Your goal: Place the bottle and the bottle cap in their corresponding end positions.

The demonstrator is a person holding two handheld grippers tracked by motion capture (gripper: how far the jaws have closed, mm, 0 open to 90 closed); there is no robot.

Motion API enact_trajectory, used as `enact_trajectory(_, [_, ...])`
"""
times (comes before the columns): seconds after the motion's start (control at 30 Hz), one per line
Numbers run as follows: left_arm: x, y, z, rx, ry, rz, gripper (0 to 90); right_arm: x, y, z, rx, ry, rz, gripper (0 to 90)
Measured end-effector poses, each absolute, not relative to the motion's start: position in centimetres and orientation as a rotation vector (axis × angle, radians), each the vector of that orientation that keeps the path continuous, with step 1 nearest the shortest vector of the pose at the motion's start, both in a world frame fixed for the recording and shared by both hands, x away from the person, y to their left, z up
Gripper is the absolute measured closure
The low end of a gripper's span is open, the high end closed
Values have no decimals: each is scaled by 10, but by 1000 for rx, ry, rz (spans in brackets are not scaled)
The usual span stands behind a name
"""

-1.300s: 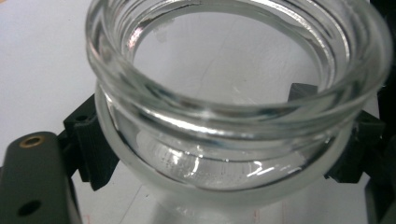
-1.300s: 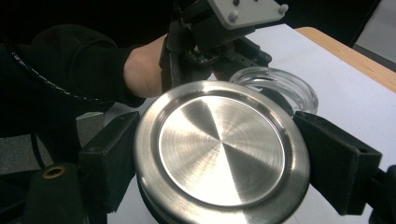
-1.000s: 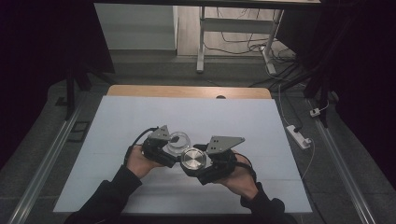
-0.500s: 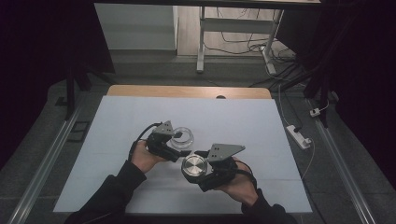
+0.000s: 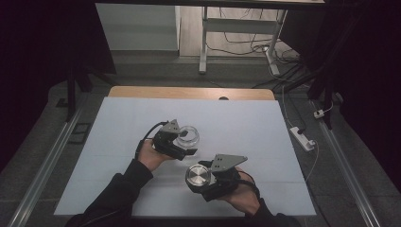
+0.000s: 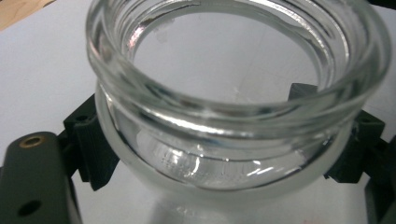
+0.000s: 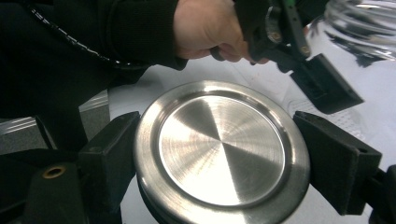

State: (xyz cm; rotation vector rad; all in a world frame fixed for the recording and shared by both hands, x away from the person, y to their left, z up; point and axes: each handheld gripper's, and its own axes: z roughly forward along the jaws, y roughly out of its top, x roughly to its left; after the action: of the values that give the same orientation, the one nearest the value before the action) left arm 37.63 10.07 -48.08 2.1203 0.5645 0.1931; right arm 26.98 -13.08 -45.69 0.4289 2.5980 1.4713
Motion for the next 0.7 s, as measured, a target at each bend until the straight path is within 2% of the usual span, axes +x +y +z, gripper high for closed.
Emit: enact_trajectory(0.7, [389,101,-497,2125,608,223,155,267,-115,-493,425,2659,1402,178])
